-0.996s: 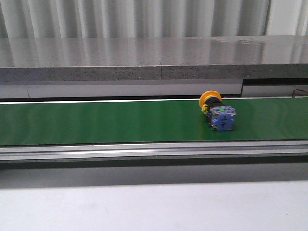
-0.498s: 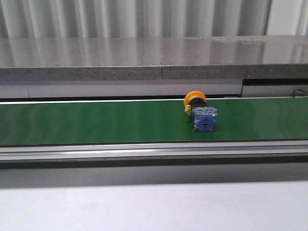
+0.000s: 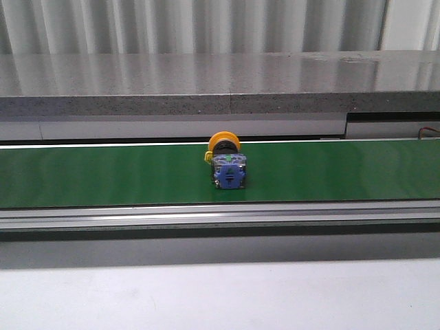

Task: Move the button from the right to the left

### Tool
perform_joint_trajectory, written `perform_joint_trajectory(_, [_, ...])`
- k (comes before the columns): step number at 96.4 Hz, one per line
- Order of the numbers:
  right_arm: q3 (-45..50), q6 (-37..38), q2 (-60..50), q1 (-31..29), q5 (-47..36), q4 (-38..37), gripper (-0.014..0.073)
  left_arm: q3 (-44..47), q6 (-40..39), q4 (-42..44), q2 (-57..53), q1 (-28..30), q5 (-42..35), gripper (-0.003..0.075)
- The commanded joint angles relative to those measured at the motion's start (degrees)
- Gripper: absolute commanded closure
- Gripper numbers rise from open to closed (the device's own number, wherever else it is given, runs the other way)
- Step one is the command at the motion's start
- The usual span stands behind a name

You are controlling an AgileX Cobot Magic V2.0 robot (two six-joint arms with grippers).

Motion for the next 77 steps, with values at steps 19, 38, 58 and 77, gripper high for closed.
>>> perform_joint_trajectory(19, [-1.5, -0.6, 0.1, 0.0, -4.3, 0.0, 0.0661, -1.9, -0.3, -5.5, 0.0, -0.2, -3.0, 0.008])
perform_joint_trajectory(38, [-1.5, -0.6, 0.1, 0.0, -4.3, 0.0, 0.0661, -5.0, 0.6, -9.1, 0.0, -3.6, -1.7, 0.008])
perform_joint_trajectory(58, [-1.5, -0.6, 0.1, 0.0, -4.3, 0.0, 0.0661, -11.1, -2.1, -9.3, 5.5, -9.1, -0.6, 0.008])
perform_joint_trajectory(77, [-1.5, -0.6, 0.1, 0.0, -4.3, 0.0, 0.0661, -16.8, -4.3, -9.2, 15.9, -16.2, -1.0, 0.008])
